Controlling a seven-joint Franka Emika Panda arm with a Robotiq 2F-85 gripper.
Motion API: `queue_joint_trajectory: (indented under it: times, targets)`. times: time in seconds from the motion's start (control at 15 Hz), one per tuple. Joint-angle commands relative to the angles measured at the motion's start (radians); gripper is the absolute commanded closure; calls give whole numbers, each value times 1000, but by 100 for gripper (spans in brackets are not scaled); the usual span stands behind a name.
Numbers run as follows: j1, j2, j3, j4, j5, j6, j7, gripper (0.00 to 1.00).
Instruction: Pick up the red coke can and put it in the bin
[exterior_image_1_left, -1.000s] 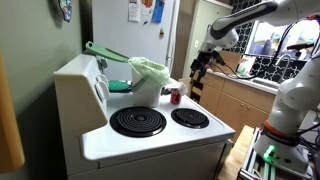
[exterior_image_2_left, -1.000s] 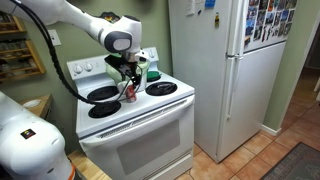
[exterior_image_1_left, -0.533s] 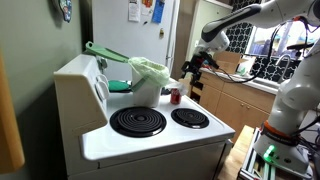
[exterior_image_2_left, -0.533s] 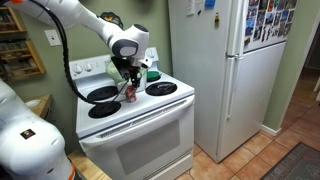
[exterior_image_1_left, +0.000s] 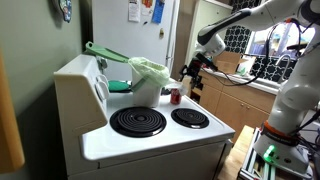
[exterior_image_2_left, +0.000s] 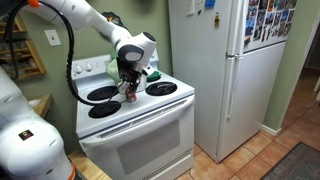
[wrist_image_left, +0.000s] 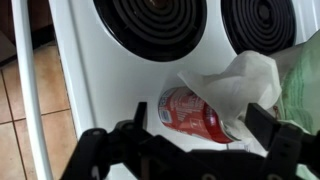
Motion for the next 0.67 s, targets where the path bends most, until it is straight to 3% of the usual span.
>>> queue_joint_trajectory:
  times: [0.0,0.13,0.6]
  targets:
    - [-27,41,-6,32,107,-83,40,0]
    - [-37,51,-9,41,185,-124,40,0]
    - [-52,61,6,31,160,-103,61,0]
